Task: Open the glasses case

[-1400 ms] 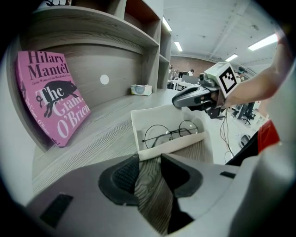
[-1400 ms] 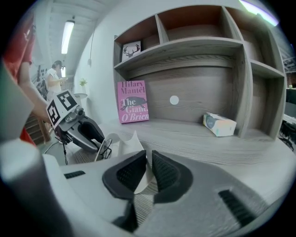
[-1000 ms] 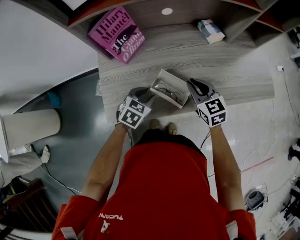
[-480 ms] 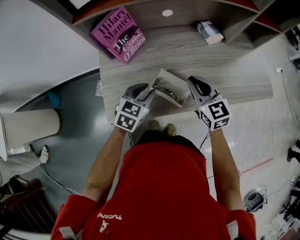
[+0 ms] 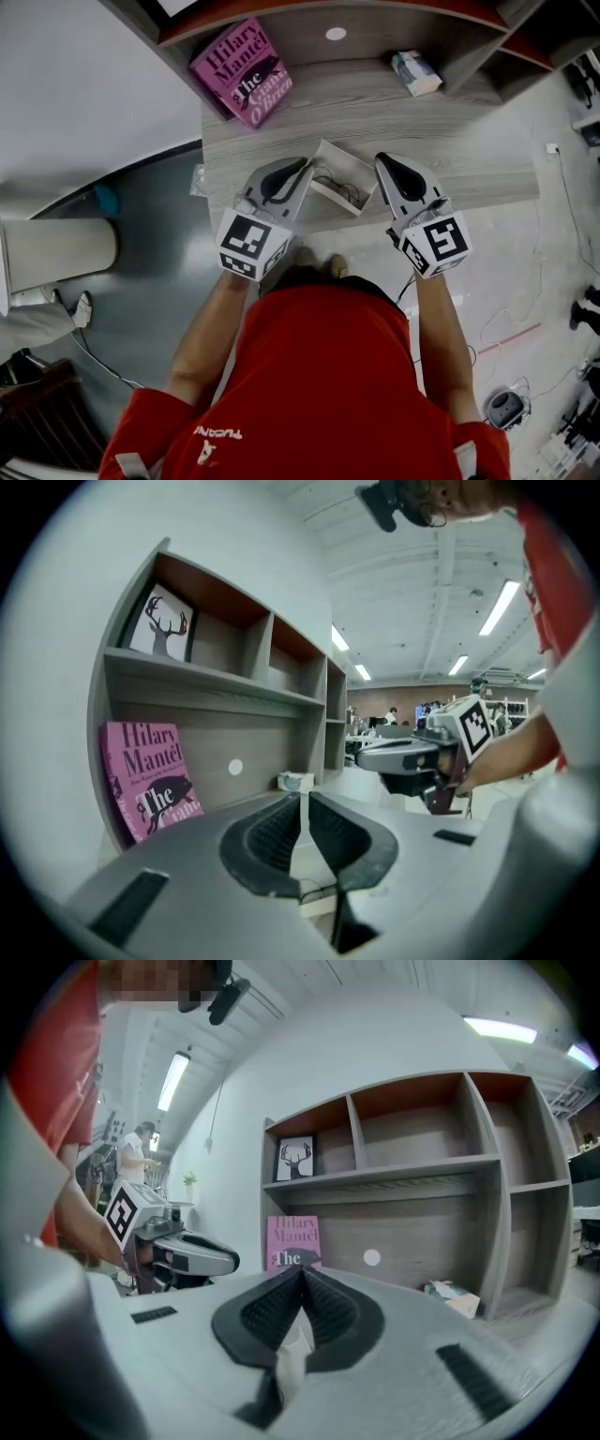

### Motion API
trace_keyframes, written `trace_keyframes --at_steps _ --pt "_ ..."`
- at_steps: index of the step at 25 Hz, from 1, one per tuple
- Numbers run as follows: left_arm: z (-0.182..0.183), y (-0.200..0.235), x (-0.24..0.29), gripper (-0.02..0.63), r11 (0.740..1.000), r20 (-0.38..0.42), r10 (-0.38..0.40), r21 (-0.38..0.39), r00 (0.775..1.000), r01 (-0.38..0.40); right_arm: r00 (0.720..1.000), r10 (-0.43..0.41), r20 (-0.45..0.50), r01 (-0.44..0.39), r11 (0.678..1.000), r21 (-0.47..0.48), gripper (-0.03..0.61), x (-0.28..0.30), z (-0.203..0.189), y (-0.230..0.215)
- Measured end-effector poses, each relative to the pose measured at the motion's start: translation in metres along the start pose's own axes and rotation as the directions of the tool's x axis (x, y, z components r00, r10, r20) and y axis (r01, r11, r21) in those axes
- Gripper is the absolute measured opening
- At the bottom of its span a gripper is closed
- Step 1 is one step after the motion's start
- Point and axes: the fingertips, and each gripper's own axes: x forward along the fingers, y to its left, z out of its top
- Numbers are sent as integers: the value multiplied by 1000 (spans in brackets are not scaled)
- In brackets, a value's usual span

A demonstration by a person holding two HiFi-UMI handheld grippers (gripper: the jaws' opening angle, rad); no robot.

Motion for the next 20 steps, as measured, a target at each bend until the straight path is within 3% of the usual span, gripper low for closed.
trace_keyframes --at_steps 6,20 --pt "50 -16 -20 20 1000 170 -1 0 985 1 995 12 99 -12 1000 6 6 -17 35 19" --pt "97 -31 -51 11 1000 302 -2 22 953 -5 970 46 238 -53 998 20 5 -46 77 57"
